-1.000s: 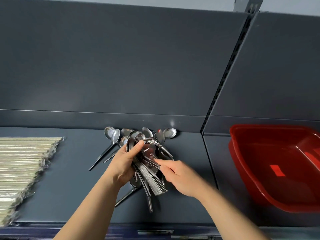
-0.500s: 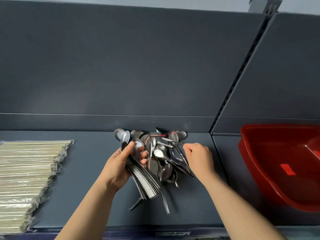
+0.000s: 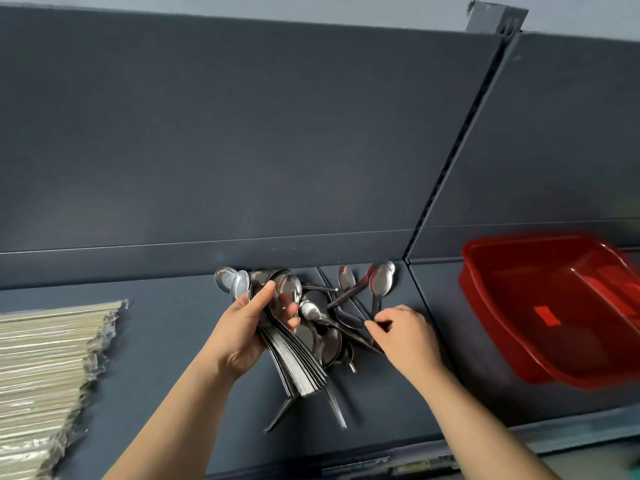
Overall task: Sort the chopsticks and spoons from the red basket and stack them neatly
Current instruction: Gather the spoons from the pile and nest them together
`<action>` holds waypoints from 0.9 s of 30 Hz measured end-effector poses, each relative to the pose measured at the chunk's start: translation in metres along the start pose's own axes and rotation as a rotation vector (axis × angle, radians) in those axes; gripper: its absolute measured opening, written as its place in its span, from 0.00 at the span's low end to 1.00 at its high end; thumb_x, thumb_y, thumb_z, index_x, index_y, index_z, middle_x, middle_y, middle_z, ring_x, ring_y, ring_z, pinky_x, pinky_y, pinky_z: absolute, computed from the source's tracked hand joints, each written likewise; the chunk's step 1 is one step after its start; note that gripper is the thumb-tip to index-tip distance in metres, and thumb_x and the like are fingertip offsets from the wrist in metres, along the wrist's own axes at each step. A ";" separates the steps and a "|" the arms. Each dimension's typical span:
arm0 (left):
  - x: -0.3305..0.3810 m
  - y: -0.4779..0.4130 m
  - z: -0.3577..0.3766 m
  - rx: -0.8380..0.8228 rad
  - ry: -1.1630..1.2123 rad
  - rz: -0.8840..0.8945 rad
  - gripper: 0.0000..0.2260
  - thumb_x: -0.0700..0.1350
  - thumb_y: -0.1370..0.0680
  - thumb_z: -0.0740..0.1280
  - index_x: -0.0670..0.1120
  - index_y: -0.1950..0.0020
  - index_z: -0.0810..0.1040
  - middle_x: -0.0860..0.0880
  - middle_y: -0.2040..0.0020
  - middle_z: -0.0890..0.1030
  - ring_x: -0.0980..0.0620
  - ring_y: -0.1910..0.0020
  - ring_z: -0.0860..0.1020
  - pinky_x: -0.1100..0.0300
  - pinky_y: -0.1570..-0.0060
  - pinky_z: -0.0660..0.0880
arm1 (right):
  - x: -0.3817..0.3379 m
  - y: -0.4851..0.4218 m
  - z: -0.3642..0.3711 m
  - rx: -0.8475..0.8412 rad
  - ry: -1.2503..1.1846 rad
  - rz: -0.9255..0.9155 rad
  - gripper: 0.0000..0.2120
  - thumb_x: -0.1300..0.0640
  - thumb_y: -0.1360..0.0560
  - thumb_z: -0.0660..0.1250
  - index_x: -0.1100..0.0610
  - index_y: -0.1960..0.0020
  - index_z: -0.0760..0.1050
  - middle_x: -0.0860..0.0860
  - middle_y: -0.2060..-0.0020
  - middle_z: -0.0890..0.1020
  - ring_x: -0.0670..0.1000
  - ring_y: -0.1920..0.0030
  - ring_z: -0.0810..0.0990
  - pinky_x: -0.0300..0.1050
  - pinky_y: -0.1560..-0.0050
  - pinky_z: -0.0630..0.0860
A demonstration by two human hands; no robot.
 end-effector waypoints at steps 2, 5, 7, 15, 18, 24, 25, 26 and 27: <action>-0.002 -0.002 0.000 -0.017 -0.016 -0.014 0.10 0.47 0.22 0.65 0.41 0.56 0.78 0.37 0.60 0.79 0.43 0.67 0.78 0.52 0.62 0.77 | 0.000 -0.007 0.004 -0.038 0.041 0.049 0.06 0.51 0.27 0.69 0.51 0.60 0.78 0.49 0.59 0.79 0.55 0.59 0.79 0.45 0.61 0.72; -0.007 -0.005 0.000 -0.024 -0.026 -0.043 0.09 0.48 0.24 0.66 0.42 0.52 0.77 0.37 0.56 0.78 0.42 0.64 0.78 0.52 0.63 0.78 | -0.003 -0.015 0.010 -0.084 0.183 0.075 0.04 0.57 0.27 0.63 0.54 0.55 0.77 0.53 0.55 0.82 0.58 0.53 0.80 0.45 0.61 0.70; -0.010 -0.006 0.001 -0.017 -0.013 -0.062 0.09 0.47 0.26 0.68 0.41 0.52 0.77 0.37 0.54 0.77 0.42 0.63 0.79 0.52 0.64 0.78 | -0.002 -0.018 0.012 -0.103 0.229 0.100 0.09 0.59 0.27 0.62 0.52 0.49 0.76 0.54 0.52 0.82 0.59 0.50 0.80 0.46 0.57 0.71; -0.016 -0.012 0.006 -0.003 0.018 -0.093 0.18 0.45 0.29 0.70 0.40 0.41 0.74 0.38 0.53 0.79 0.41 0.58 0.80 0.49 0.62 0.81 | 0.000 -0.015 0.002 -0.248 -0.472 0.148 0.13 0.65 0.23 0.58 0.54 0.48 0.78 0.50 0.71 0.74 0.48 0.73 0.70 0.41 0.69 0.66; -0.015 -0.015 0.008 -0.014 0.012 -0.104 0.24 0.46 0.28 0.70 0.38 0.35 0.72 0.34 0.48 0.75 0.41 0.61 0.80 0.50 0.61 0.79 | 0.004 -0.008 0.001 -0.321 -0.633 0.197 0.07 0.62 0.24 0.61 0.62 0.58 0.76 0.51 0.72 0.66 0.53 0.67 0.62 0.48 0.64 0.58; -0.017 -0.021 0.006 0.004 0.031 -0.102 0.22 0.44 0.25 0.69 0.37 0.34 0.71 0.37 0.50 0.77 0.40 0.58 0.79 0.50 0.62 0.79 | -0.008 0.010 -0.002 -0.389 -0.910 0.144 0.11 0.62 0.19 0.59 0.64 0.53 0.80 0.54 0.68 0.67 0.48 0.69 0.62 0.38 0.65 0.60; -0.017 -0.021 0.007 0.007 0.033 -0.098 0.20 0.43 0.25 0.69 0.37 0.35 0.72 0.37 0.51 0.78 0.39 0.57 0.79 0.50 0.63 0.80 | -0.013 0.013 -0.001 -0.399 -0.973 0.141 0.11 0.63 0.19 0.59 0.65 0.52 0.79 0.57 0.65 0.67 0.47 0.69 0.62 0.39 0.65 0.60; -0.017 -0.020 0.007 0.014 0.036 -0.094 0.18 0.43 0.25 0.68 0.37 0.37 0.73 0.38 0.51 0.79 0.39 0.55 0.79 0.49 0.63 0.81 | -0.019 0.016 0.002 -0.415 -1.025 0.138 0.11 0.63 0.19 0.59 0.65 0.52 0.79 0.58 0.63 0.68 0.47 0.69 0.63 0.40 0.65 0.61; -0.017 -0.020 0.007 0.020 0.045 -0.092 0.16 0.42 0.24 0.67 0.37 0.39 0.74 0.38 0.51 0.79 0.38 0.52 0.79 0.47 0.62 0.82 | -0.023 0.018 0.004 -0.428 -1.054 0.133 0.10 0.63 0.19 0.60 0.64 0.52 0.79 0.58 0.63 0.69 0.47 0.69 0.63 0.39 0.65 0.62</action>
Point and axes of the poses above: each hand's wrist, its own y-axis away from the middle knuckle, its own z-axis out of the palm, x = y × z, the point moved 8 cm from there along -y, towards the middle knuckle
